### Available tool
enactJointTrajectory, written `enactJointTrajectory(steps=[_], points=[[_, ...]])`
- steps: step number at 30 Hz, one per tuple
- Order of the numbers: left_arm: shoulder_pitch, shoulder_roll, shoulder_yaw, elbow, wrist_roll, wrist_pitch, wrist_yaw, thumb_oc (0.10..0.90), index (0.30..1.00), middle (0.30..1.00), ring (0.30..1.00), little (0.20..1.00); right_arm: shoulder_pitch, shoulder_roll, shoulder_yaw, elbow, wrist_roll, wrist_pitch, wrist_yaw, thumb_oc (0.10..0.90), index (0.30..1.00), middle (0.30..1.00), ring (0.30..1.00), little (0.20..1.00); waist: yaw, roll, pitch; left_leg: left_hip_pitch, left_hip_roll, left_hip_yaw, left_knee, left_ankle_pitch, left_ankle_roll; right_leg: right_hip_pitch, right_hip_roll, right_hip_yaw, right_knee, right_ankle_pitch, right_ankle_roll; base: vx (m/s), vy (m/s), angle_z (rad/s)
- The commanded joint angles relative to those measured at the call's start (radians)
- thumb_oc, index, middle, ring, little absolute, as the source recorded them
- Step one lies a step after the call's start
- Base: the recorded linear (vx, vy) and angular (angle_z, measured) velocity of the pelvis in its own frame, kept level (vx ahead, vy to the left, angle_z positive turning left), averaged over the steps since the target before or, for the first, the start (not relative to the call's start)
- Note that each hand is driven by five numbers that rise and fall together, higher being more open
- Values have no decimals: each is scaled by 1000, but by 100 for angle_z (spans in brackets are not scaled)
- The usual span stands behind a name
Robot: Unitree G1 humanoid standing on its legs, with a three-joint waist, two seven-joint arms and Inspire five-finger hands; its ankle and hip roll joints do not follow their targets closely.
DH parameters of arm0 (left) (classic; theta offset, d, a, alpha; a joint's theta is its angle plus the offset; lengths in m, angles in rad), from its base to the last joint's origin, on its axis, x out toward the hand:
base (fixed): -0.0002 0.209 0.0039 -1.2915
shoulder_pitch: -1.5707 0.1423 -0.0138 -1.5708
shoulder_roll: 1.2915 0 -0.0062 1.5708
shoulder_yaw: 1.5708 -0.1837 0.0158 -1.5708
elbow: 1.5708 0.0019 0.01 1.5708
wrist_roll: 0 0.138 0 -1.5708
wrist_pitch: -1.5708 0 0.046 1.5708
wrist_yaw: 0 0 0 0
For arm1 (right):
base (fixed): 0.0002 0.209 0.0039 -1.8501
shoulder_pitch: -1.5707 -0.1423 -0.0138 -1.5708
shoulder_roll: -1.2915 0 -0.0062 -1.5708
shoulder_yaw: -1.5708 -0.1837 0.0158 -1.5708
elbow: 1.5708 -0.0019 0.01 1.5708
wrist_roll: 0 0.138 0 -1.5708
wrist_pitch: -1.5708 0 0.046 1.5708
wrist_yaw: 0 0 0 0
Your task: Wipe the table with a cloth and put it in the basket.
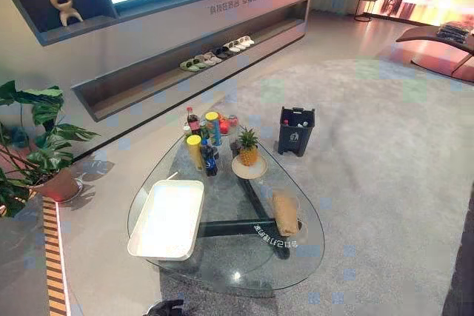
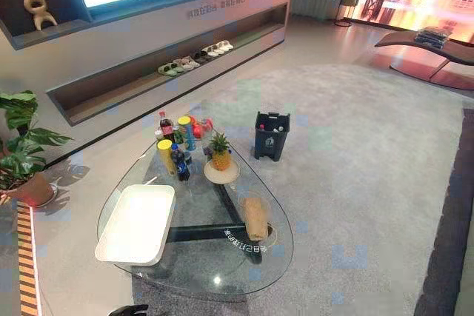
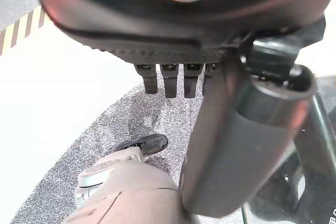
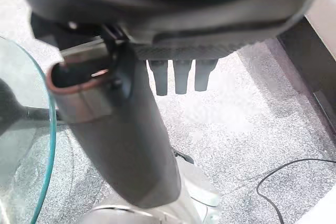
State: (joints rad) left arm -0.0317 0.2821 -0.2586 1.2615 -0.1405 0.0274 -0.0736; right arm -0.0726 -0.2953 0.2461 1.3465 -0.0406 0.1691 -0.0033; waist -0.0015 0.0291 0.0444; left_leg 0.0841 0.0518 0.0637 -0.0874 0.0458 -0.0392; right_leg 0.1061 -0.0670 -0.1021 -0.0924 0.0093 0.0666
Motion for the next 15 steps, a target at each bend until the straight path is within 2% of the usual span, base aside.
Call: enactJointTrajectory(steps=[1,15], points=[[-77,-3,-1,66,47,-22,1,800,900,900,900,900,-91,-10,25,51,-27,10,-7,800,900,900,900,900,10,-24,19,5,-19,-4,0,-73,-13,-11,-14,-40,18,-20,30,-81,-165,-47],[-75,-6,16,78,37,-41,1,800,900,900,900,900,-85,-4,25,49,-25,8,-11,800,900,900,900,900,8,-27,16,10,-18,0,0,-75,-13,-7,-14,-39,21,-21,29,0,0,0]])
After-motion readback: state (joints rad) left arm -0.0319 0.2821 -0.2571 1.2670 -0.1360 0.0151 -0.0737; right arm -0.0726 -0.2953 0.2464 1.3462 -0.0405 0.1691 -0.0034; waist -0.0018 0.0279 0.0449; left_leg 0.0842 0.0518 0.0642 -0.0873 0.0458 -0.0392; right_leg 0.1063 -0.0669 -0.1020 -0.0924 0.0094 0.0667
